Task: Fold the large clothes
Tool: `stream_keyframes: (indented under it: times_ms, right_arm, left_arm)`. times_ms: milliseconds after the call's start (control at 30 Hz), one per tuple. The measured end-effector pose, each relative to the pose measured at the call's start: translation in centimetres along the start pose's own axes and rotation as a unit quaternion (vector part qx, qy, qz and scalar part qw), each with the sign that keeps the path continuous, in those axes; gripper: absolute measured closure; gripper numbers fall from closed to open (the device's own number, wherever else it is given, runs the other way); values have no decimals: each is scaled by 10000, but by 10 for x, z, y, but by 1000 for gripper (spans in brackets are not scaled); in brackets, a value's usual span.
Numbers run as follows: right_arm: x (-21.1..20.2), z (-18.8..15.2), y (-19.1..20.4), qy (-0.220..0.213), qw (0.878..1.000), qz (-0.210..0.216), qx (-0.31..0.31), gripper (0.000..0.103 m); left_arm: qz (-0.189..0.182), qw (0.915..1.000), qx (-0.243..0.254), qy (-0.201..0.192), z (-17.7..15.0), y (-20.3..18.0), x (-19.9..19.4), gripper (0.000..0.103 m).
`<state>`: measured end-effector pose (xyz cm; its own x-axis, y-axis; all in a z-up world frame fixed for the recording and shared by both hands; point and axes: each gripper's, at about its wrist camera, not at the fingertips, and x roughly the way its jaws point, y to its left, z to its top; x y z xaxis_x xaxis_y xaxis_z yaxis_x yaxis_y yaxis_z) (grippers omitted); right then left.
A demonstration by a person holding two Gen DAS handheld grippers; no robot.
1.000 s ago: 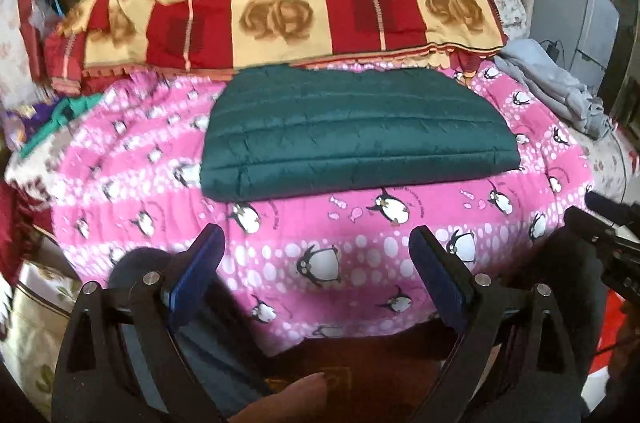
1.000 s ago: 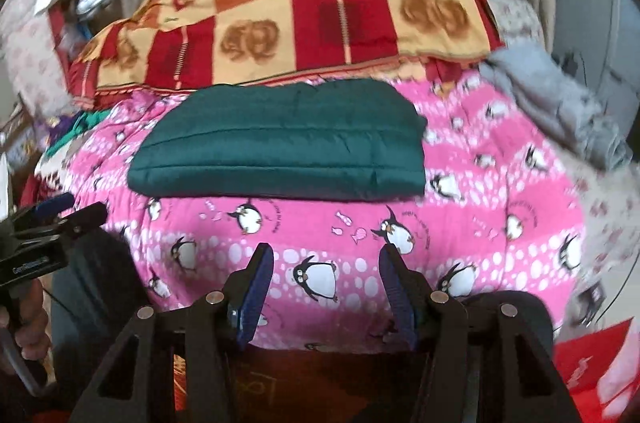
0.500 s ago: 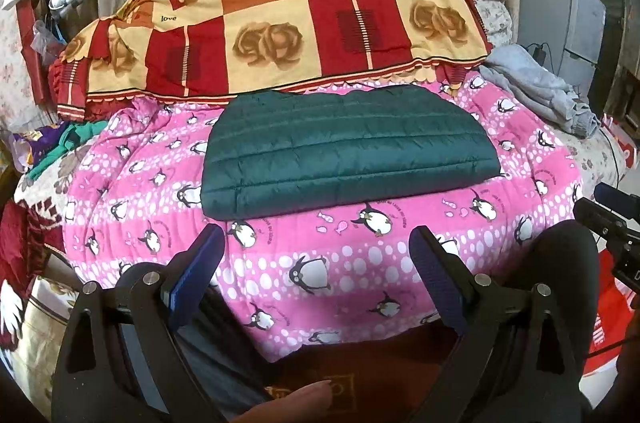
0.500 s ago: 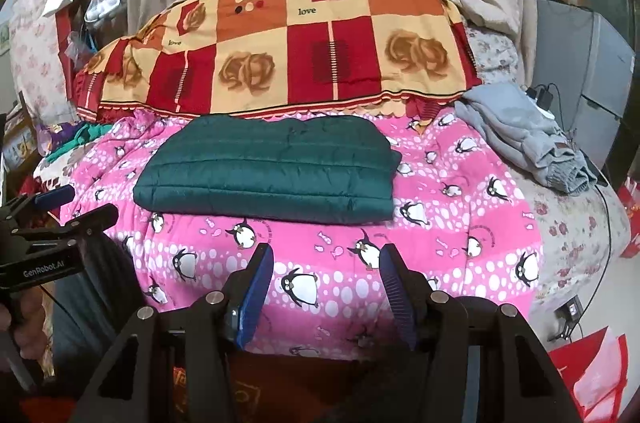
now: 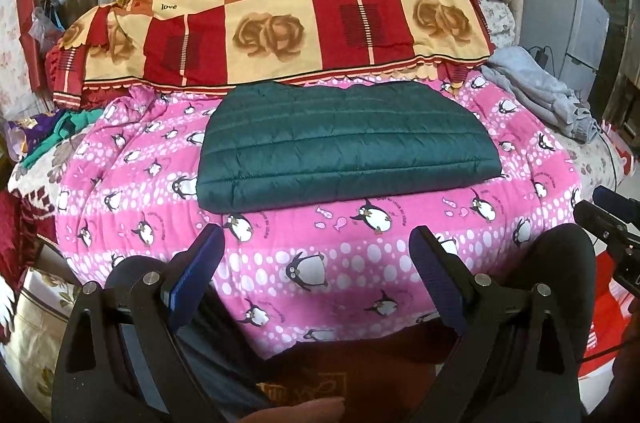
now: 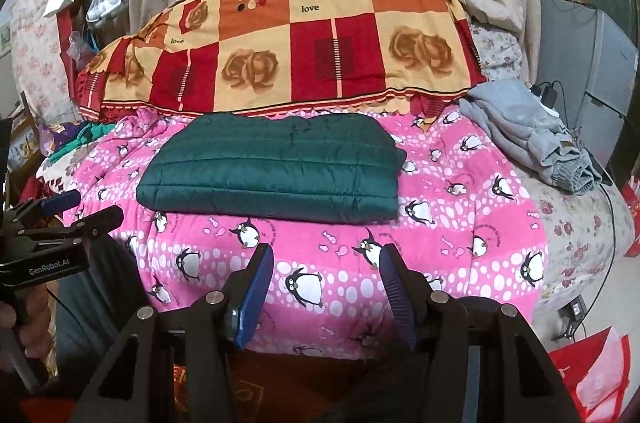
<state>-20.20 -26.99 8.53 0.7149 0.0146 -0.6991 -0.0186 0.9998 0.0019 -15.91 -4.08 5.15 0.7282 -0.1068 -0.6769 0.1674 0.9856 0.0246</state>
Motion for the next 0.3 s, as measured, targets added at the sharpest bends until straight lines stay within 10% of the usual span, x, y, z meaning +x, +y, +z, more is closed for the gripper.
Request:
stream_keyframes:
  times_ms: [300]
  right_arm:
    - [1, 0, 6, 33, 10000, 45, -40, 50]
  left_arm:
    - [-39, 9999, -115, -4, -1, 4, 0, 10]
